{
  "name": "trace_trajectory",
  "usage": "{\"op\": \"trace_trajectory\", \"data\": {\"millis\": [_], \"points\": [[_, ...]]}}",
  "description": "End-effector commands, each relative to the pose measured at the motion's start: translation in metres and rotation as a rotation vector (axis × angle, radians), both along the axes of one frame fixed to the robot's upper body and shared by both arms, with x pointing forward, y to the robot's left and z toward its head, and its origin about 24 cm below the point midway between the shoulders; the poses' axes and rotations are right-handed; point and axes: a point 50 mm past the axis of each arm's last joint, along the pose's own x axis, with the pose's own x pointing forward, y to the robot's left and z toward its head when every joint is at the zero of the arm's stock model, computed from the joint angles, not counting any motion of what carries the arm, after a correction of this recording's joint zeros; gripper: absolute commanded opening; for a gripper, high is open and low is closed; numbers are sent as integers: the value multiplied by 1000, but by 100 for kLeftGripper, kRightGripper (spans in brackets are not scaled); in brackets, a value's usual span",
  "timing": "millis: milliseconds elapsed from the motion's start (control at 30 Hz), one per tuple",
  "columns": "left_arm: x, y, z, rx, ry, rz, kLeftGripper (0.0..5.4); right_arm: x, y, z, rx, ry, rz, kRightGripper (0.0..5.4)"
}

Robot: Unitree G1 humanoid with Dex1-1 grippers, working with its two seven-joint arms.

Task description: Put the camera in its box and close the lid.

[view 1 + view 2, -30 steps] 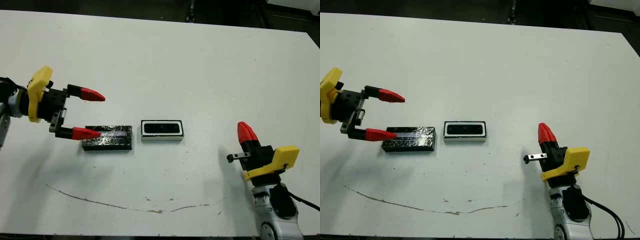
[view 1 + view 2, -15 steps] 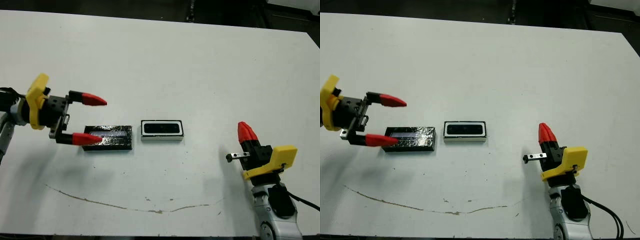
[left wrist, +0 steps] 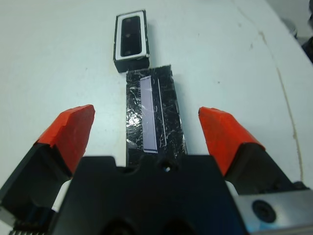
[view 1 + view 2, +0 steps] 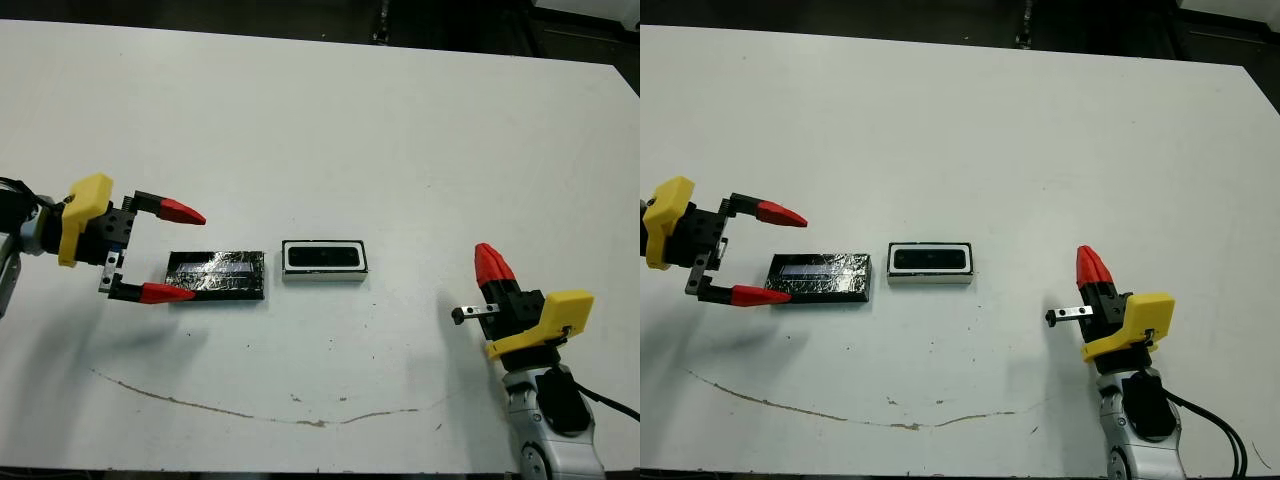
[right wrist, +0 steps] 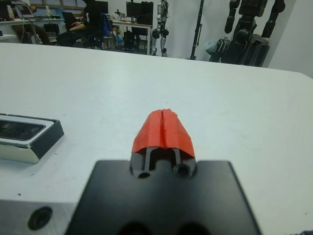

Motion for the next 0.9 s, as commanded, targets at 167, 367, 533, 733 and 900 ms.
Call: {"op": "trace_trajectory", "data": {"millis": [167, 367, 533, 733, 900], "points": [[-3, 2, -5, 58, -29, 11, 540, -2, -3, -1, 18, 27, 3, 3], [-4, 1, -8, 84, -21, 10, 540, -2, -4, -2, 12, 27, 4, 3], [-4, 2, -13, 100, -41, 11, 540, -2, -4, -2, 16, 25, 5, 3], [-1, 8, -20, 85, 38, 78, 540, -2, -4, -3, 15, 25, 9, 3], [1, 12, -27, 78, 122, 142, 540, -2, -4, -3, 11, 27, 13, 3]]}}
